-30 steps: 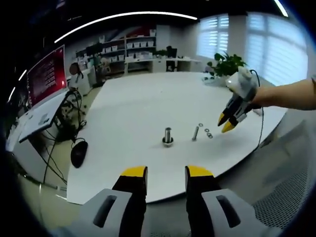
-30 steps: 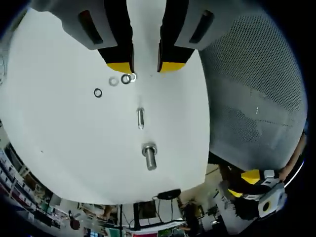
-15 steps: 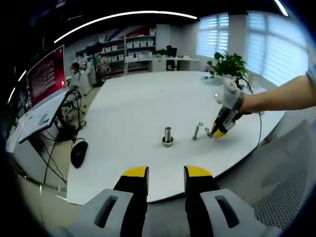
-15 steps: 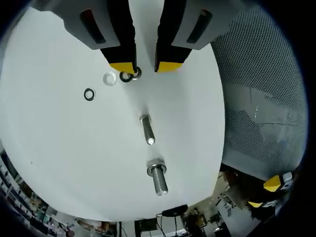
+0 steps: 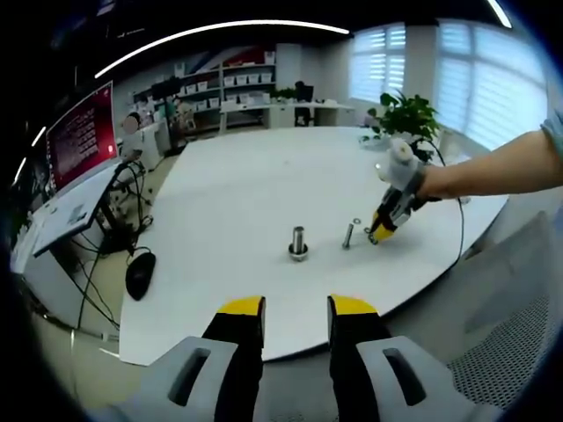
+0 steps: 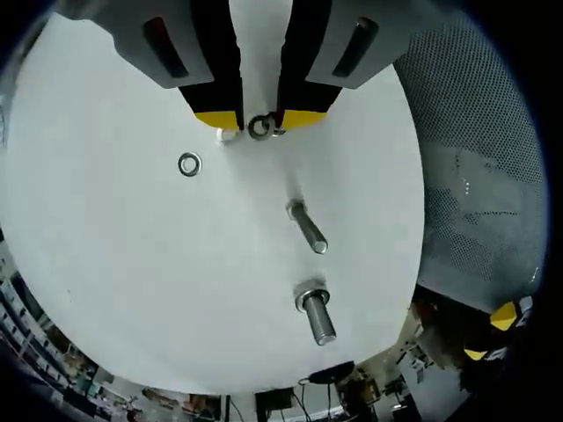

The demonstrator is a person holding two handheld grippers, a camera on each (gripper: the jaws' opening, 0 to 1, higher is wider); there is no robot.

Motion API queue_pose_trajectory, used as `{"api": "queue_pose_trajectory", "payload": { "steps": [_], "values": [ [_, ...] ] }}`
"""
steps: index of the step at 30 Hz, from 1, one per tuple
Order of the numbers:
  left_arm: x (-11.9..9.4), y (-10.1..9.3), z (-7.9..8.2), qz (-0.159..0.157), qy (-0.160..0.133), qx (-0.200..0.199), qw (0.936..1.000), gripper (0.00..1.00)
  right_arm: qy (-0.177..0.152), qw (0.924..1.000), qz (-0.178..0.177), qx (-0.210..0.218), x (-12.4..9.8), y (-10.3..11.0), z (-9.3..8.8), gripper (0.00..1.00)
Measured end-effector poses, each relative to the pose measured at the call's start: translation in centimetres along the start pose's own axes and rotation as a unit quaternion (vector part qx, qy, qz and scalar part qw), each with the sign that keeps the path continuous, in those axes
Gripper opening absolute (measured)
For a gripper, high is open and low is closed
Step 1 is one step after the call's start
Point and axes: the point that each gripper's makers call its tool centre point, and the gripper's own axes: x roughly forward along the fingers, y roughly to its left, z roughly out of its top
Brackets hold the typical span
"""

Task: Place the washer onto the threaded stud by aligning its center hole with the stud, sliding it down to the base, and recovering from edge contact or off-axis alignment until the washer reaches the visible bottom stop.

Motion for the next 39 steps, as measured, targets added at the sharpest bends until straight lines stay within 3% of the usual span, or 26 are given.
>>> {"api": "queue_pose_trajectory", "payload": {
  "steps": [13,31,39],
  "values": [
    [0.0,0.0,0.0,0.001,0.001,0.000,1.0000,0.26,-0.003,1.0000,0.005,0.000,-0.3,-0.1,0.1,0.14],
    [0.1,0.1,-0.2,0.004,0.007,0.001,1.0000,0.26,-0.048,0.9981,0.010,-0.038,-3.4,1.1,2.9,0.14],
    [0.1,0.2,-0.3,0.005,0.008,0.001,1.0000,0.26,-0.095,0.9939,0.018,-0.053,-4.6,2.8,5.1,0.14]
  ]
}}
